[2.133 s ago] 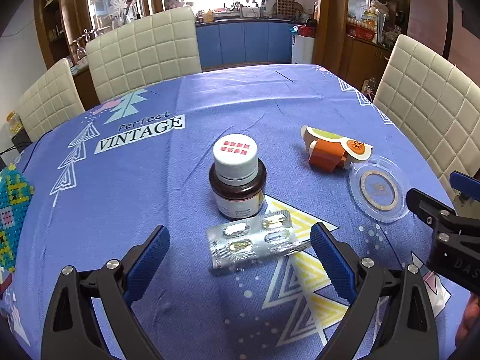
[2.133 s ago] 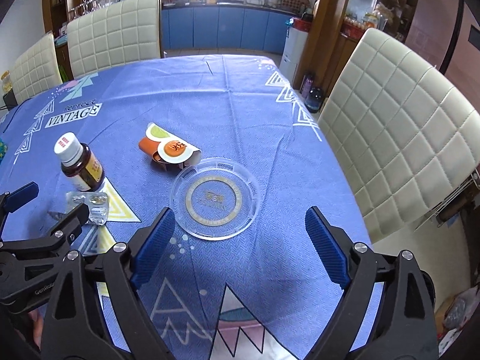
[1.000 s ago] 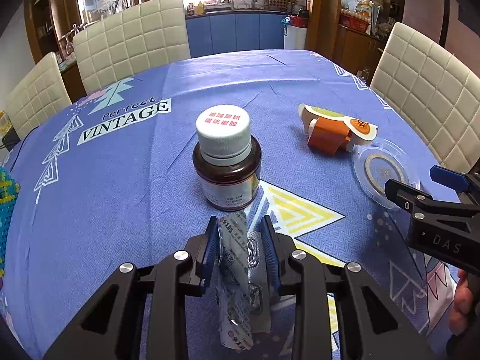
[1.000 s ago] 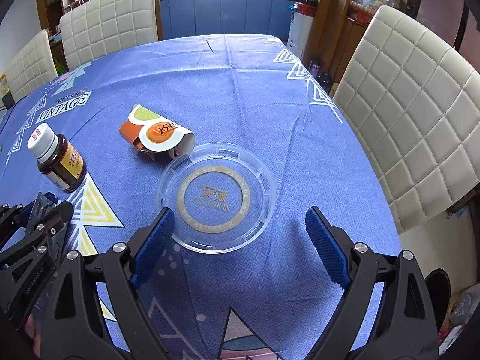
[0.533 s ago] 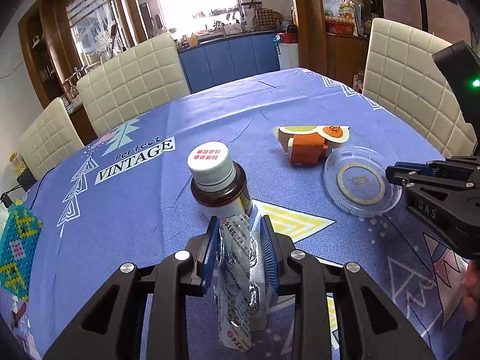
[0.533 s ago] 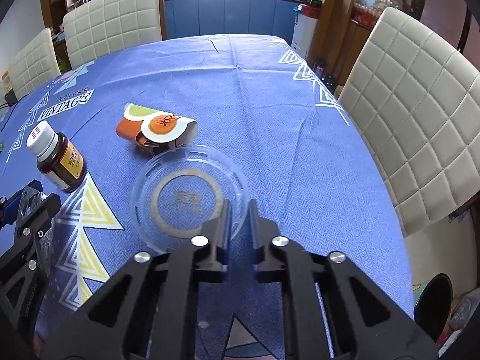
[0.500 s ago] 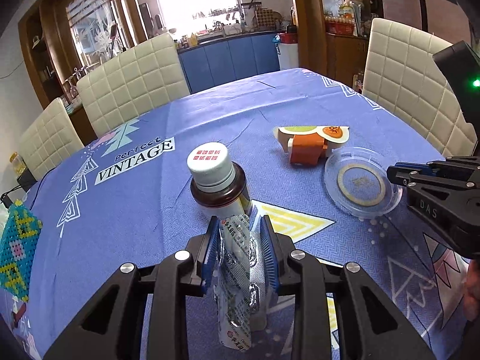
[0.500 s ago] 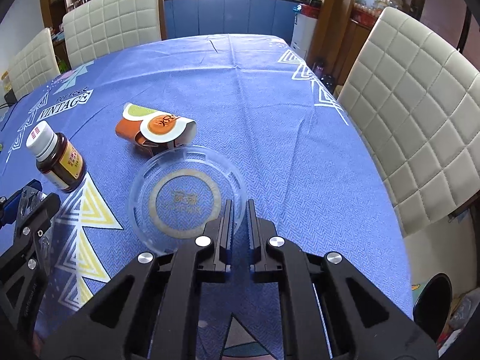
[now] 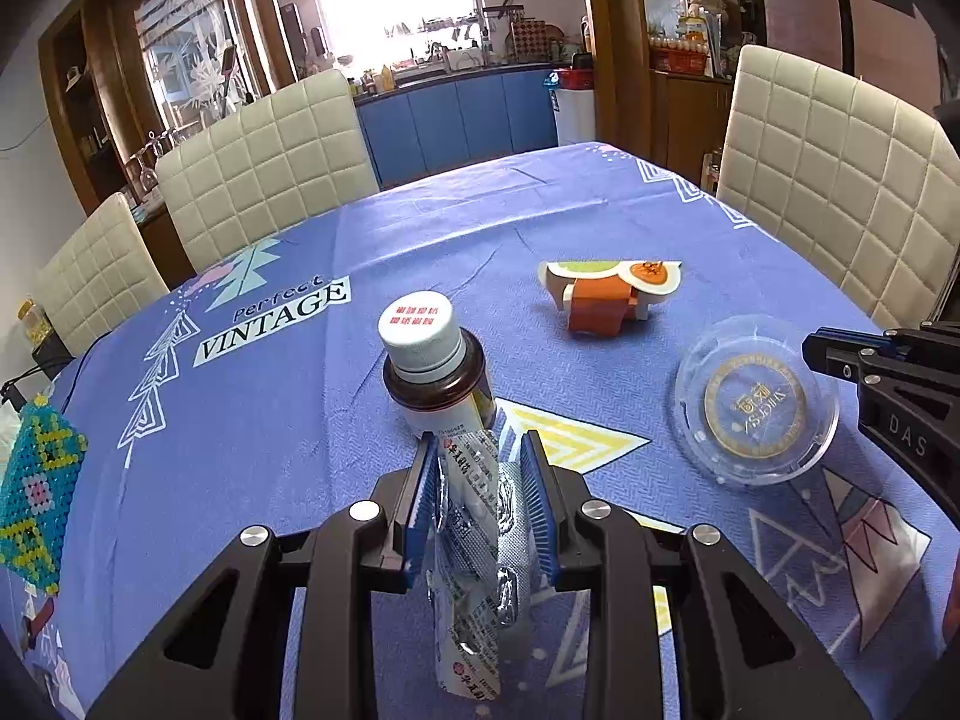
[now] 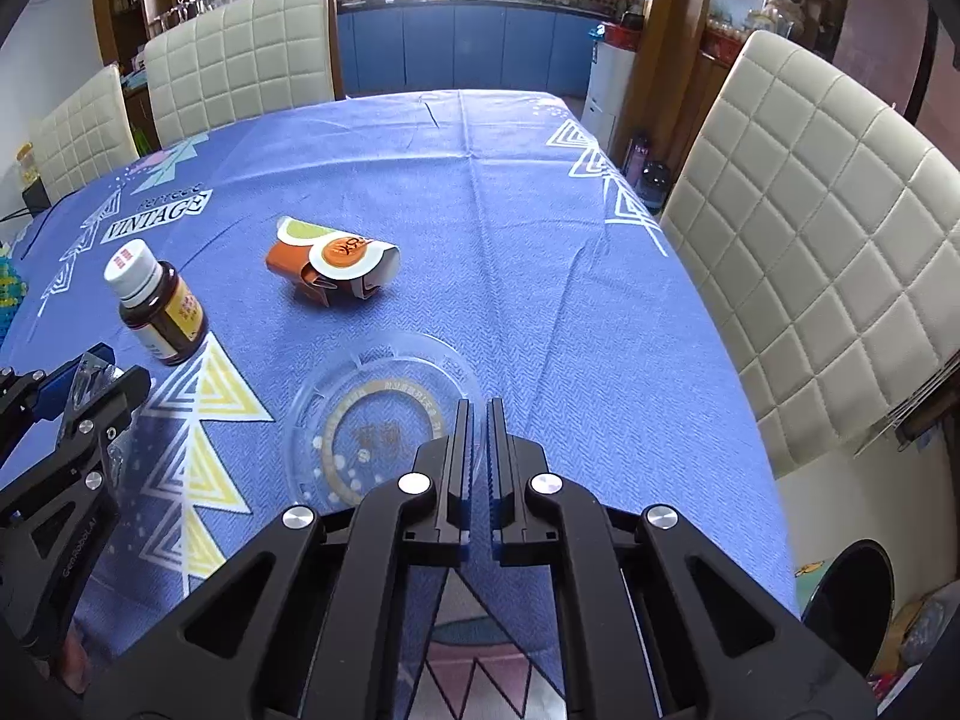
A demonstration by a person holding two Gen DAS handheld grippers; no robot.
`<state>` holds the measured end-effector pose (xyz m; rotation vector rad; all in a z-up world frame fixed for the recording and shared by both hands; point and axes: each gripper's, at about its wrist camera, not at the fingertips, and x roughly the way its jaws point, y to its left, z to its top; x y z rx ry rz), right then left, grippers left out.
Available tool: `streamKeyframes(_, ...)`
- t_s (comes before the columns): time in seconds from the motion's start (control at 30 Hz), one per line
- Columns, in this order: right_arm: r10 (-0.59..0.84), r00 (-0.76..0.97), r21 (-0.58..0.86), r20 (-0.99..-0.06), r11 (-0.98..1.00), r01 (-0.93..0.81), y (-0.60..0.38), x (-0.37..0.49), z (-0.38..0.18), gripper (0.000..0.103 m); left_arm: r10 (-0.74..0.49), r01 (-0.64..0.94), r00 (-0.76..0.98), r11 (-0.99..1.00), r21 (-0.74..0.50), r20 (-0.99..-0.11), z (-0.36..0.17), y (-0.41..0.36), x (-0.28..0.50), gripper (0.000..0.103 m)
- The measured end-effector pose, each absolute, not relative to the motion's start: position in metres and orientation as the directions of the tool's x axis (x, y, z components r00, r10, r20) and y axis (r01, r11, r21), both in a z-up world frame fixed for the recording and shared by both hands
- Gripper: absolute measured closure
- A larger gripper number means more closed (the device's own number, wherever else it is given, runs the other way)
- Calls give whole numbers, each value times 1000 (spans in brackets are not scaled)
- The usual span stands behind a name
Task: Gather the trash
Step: 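Carry the blister pack and clear lid over the black bin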
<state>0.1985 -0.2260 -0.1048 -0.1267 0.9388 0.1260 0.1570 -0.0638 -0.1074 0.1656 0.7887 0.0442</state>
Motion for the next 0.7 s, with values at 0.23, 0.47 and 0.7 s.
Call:
streamKeyframes(0.23,47,615,-61,-787,986,-153,-237,175,-86,98,98,23,731,985,168,-676,-90,-71,141,75)
streamKeyframes(0.47,28,643,-81,-765,987,-140,-247,150,-69,98,74,43,740,987,157,-668,-83,-82,124,75)
streamKeyframes(0.7,10,663,-94,-749,988,-121,-258,129,-57,98,44,75,758,985,153,-651,-74,-99,109,75)
